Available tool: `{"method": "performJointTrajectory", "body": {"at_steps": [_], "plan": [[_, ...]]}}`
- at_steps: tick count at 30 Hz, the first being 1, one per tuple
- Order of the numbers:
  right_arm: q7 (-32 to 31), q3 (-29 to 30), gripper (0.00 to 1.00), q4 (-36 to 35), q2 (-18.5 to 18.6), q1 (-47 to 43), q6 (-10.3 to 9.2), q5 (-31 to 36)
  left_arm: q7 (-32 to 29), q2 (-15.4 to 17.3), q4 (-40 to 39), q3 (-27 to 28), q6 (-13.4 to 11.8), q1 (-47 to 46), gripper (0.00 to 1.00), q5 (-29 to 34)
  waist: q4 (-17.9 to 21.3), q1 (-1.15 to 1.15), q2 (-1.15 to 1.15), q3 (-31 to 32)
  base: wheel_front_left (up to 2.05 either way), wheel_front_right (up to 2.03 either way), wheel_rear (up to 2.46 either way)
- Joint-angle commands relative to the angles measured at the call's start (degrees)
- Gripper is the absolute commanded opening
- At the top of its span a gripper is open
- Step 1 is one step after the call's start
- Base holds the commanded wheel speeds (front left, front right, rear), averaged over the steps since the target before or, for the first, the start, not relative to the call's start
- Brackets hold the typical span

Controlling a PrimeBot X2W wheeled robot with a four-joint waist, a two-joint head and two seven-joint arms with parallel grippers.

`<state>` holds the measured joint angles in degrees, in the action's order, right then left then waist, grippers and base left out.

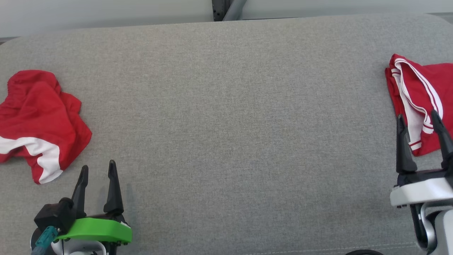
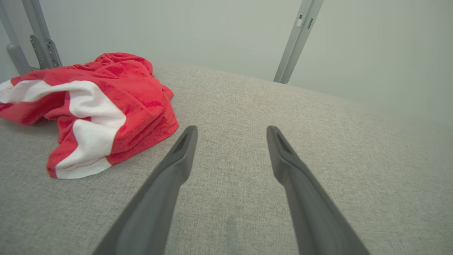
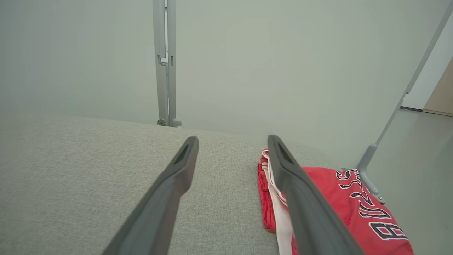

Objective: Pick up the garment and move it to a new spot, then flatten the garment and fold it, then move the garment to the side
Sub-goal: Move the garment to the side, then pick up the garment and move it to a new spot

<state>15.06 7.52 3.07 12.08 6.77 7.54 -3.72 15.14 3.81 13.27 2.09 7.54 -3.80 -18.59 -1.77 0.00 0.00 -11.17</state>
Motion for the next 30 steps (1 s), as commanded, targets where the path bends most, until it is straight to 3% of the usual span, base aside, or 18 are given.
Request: {"method": "performJointTrajectory", "body": {"at_steps": [1,10,30], "plan": [[0.1,0.9,1.00,-1.1,-1.7,-2.7,-0.09,1.1,0.0,-0.3,1.2,0.5,-0.1,0.6,1.00,0.1,-1.3,0.00,0.00,1.2,0.00,0.00,0.00],[0.1,0.1,1.00,2.1,-7.0,-9.9,-0.10,2.8,0.0,-0.6,4.8,2.5,-0.1,2.8,1.00,0.9,-1.3,0.00,0.00,5.2,0.00,0.00,0.00],[0.1,-1.7,1.00,4.1,-8.5,-12.6,-0.09,3.8,0.0,-0.8,4.5,2.3,-0.1,5.4,1.00,2.1,-0.8,0.00,0.00,8.4,0.00,0.00,0.00]]}}
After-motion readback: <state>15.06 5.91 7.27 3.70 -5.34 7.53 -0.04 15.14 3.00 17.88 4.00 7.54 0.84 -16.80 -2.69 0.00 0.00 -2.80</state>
